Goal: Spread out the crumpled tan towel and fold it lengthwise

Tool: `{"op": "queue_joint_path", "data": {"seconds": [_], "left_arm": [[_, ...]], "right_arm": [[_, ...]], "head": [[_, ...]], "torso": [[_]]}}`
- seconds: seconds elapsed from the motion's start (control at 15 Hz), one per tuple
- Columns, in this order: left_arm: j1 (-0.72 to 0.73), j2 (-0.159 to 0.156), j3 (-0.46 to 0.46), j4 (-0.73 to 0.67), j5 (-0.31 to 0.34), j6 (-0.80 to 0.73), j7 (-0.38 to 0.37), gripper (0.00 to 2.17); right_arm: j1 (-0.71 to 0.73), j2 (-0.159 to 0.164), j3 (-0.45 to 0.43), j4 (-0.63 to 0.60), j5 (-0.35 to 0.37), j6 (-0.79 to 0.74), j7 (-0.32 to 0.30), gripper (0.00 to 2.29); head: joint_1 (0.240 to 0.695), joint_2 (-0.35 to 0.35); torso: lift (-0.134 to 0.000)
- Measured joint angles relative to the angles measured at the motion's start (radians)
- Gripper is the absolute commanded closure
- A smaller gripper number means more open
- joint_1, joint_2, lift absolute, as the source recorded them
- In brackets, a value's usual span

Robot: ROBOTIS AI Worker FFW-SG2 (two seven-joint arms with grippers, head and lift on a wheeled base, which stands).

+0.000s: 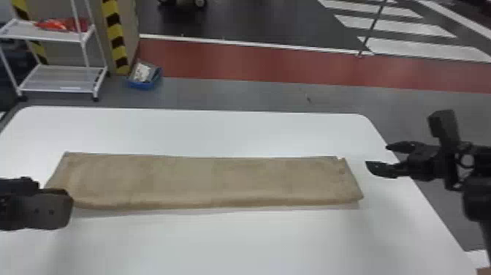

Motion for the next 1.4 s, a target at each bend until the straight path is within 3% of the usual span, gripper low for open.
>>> {"op": "queue_joint_path", "data": {"seconds": [0.07,0.13,0.2,0.27,0.33,0.6,0.87,1.2,1.4], "left_arm": [[0.032,0.0,0.011,-0.04,0.002,0.014,-0.012,1.74],[0.06,0.0,0.022,-0.074,0.003,0.025,-0.021,1.45],[0.076,-0.002,0.027,-0.095,0.006,0.049,-0.017,1.01],[0.087,-0.004,0.03,-0.117,0.023,0.104,-0.01,0.29],[0.092,-0.006,0.035,-0.131,0.044,0.138,-0.011,0.0],[0.103,-0.028,0.074,-0.164,0.115,0.211,0.002,0.01],[0.065,-0.073,0.147,-0.171,0.248,0.251,-0.046,0.02],[-0.061,-0.122,0.216,-0.068,0.479,0.551,-0.089,0.02],[-0.112,-0.152,0.231,0.014,0.527,0.653,-0.057,0.02]], "right_arm": [[-0.008,0.0,0.01,0.0,-0.002,0.0,0.0,0.07],[-0.014,0.002,0.019,0.001,-0.008,0.004,0.0,0.07],[-0.016,0.004,0.026,0.001,-0.014,0.013,0.0,0.07],[-0.017,0.009,0.032,0.001,-0.022,0.033,0.0,0.07],[-0.018,0.014,0.036,0.0,-0.03,0.06,0.0,0.07],[-0.017,0.036,0.039,-0.057,-0.093,0.325,-0.014,0.08],[-0.003,0.041,0.036,-0.146,-0.128,0.526,-0.033,0.08],[0.004,0.067,0.026,-0.174,-0.147,0.598,-0.059,0.08],[0.002,0.077,0.028,-0.175,-0.147,0.601,-0.068,0.08]], "head": [[0.695,-0.173],[0.695,-0.169],[0.695,-0.165],[0.695,-0.159],[0.695,-0.149],[0.695,-0.135],[0.695,-0.126],[0.695,-0.088],[0.695,-0.071]], "torso": [[-0.12],[-0.12],[-0.12],[-0.12],[-0.12],[-0.12],[-0.12],[-0.12],[-0.12]]}}
